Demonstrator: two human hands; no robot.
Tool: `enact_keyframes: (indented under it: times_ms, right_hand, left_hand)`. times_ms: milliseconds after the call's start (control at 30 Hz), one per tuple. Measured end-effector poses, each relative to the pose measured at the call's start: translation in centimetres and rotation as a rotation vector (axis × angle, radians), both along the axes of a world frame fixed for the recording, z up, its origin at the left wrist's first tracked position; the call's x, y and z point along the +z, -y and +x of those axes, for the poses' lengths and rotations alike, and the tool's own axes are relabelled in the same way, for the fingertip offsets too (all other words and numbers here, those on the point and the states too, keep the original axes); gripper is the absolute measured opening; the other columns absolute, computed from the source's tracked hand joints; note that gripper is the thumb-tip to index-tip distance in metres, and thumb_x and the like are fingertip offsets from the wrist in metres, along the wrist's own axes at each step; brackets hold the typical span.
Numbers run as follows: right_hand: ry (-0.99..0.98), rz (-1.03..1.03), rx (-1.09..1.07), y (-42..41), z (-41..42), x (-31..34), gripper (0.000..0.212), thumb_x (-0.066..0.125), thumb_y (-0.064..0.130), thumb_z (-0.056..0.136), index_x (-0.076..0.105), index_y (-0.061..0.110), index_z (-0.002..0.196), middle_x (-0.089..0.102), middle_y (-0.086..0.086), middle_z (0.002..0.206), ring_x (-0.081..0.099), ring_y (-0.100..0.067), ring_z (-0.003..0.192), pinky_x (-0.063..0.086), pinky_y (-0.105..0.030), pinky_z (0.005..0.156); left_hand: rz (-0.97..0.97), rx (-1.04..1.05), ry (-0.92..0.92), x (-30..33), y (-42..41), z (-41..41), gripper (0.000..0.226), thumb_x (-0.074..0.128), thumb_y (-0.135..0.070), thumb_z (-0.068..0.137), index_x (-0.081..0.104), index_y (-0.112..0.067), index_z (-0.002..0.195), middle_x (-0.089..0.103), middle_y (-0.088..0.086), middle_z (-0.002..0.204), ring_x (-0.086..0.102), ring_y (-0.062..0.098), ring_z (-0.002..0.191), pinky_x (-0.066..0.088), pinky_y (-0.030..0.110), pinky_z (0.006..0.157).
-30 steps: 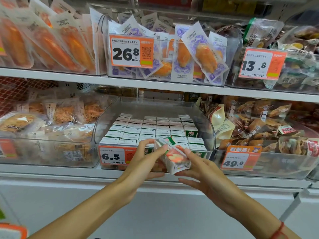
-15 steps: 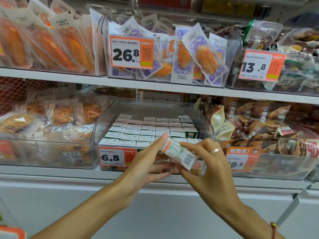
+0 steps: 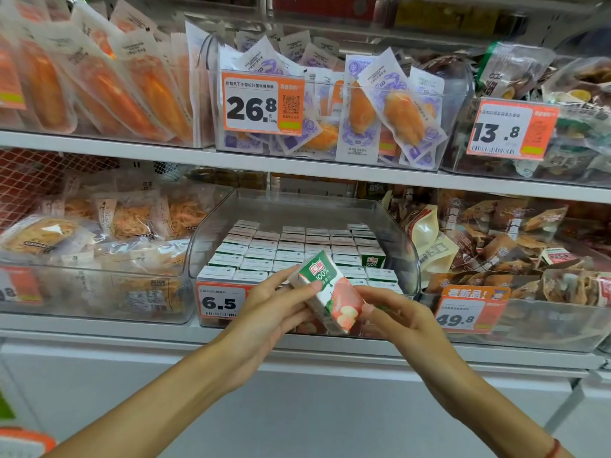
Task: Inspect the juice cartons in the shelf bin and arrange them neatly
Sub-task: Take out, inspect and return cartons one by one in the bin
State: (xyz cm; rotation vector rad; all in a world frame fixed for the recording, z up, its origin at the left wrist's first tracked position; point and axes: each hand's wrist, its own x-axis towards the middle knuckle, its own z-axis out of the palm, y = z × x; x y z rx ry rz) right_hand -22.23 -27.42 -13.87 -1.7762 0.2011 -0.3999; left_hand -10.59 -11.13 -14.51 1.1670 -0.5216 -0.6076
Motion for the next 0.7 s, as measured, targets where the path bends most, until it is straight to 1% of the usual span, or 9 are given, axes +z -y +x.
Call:
enact_keyframes:
  times_ms: [100, 167, 233, 267, 367, 433, 533, 600, 700]
  right_hand:
    - [0.015, 0.005, -0.029, 0.3, -0.2, 0.1, 0.023, 0.072, 0.021, 0.082, 0.072, 0.034, 0.101, 0.073, 0.014, 0.104, 0.07, -0.002, 0.092, 0.055, -0.019, 0.074]
    - [-0.007, -0.028, -0.051, 0.4, -0.1, -0.1, 0.042, 0.077, 0.037, 0.067, 0.068, 0.04, 0.107, 0.069, 0.016, 0.108, 0.068, 0.001, 0.093, 0.055, -0.018, 0.073]
    - [-0.023, -0.066, -0.033, 0.3, 0.0, -0.2, 0.063, 0.076, 0.044, 0.06, 0.059, 0.043, 0.121, 0.065, 0.019, 0.115, 0.066, -0.001, 0.1, 0.056, -0.024, 0.082]
    - [-0.009, -0.085, -0.006, 0.3, -0.1, -0.2, 0.064, 0.077, 0.044, 0.063, 0.058, 0.042, 0.124, 0.066, 0.018, 0.116, 0.066, -0.002, 0.103, 0.056, -0.025, 0.084]
    - [0.103, -0.163, 0.038, 0.3, -0.2, -0.2, 0.043, 0.076, 0.036, 0.07, 0.066, 0.039, 0.112, 0.069, 0.022, 0.108, 0.064, 0.002, 0.102, 0.051, -0.011, 0.077]
    - [0.147, -0.189, 0.001, 0.7, -0.1, -0.3, 0.04, 0.079, 0.023, 0.074, 0.067, 0.036, 0.109, 0.07, 0.018, 0.107, 0.062, 0.001, 0.104, 0.053, -0.013, 0.076]
    - [0.203, -0.287, -0.096, 1.5, 0.0, -0.5, 0.047, 0.079, 0.005, 0.076, 0.065, 0.034, 0.111, 0.067, 0.014, 0.112, 0.059, 0.001, 0.108, 0.055, -0.018, 0.079]
    - [0.252, -0.369, -0.133, 2.1, 0.1, -0.6, 0.049, 0.079, 0.009, 0.077, 0.062, 0.036, 0.115, 0.063, 0.018, 0.116, 0.055, 0.002, 0.112, 0.054, -0.02, 0.085]
    - [0.344, -0.508, -0.177, 3.0, 0.5, -0.3, 0.046, 0.072, 0.035, 0.079, 0.058, 0.037, 0.122, 0.058, 0.03, 0.119, 0.051, 0.003, 0.116, 0.051, -0.018, 0.087]
  left_hand:
    - [0.04, 0.005, 0.188, 0.1, -0.1, -0.5, 0.05, 0.069, -0.012, 0.087, 0.056, -0.036, 0.129, 0.071, -0.01, 0.116, 0.066, 0.005, 0.11, 0.053, 0.013, 0.083]
    - [0.044, -0.001, 0.289, 0.3, 0.0, -1.1, 0.053, 0.067, -0.006, 0.088, 0.055, -0.039, 0.127, 0.07, -0.018, 0.115, 0.065, 0.001, 0.109, 0.052, 0.011, 0.079]
    - [0.039, -0.045, 0.365, 0.4, 0.2, -1.8, 0.053, 0.066, -0.001, 0.089, 0.055, -0.035, 0.128, 0.069, -0.02, 0.114, 0.064, 0.0, 0.11, 0.051, 0.011, 0.08]
    - [0.04, -0.059, 0.399, 0.4, 0.4, -2.1, 0.052, 0.065, 0.0, 0.089, 0.055, -0.033, 0.128, 0.069, -0.019, 0.115, 0.063, 0.001, 0.111, 0.051, 0.012, 0.082]
    - [0.046, -0.013, 0.487, 0.5, 0.7, -2.4, 0.049, 0.069, -0.001, 0.086, 0.058, -0.032, 0.121, 0.069, -0.016, 0.114, 0.063, 0.003, 0.111, 0.051, 0.014, 0.086]
    - [0.095, 0.054, 0.574, 0.6, 0.8, -2.3, 0.048, 0.076, -0.008, 0.082, 0.06, -0.042, 0.112, 0.068, -0.02, 0.112, 0.062, 0.0, 0.11, 0.054, 0.018, 0.083]
    - [0.19, 0.133, 0.698, 0.7, 1.0, -2.0, 0.048, 0.08, -0.018, 0.078, 0.057, -0.05, 0.104, 0.063, -0.028, 0.112, 0.058, -0.003, 0.111, 0.055, 0.017, 0.076]
    - [0.22, 0.163, 0.748, 0.7, 1.2, -2.0, 0.052, 0.078, -0.02, 0.08, 0.055, -0.055, 0.111, 0.06, -0.03, 0.116, 0.056, -0.002, 0.116, 0.055, 0.018, 0.081]
    - [0.176, 0.219, 0.803, 1.0, 2.0, -1.7, 0.051, 0.075, -0.023, 0.083, 0.055, -0.054, 0.118, 0.057, -0.035, 0.118, 0.05, -0.01, 0.117, 0.049, 0.01, 0.086]
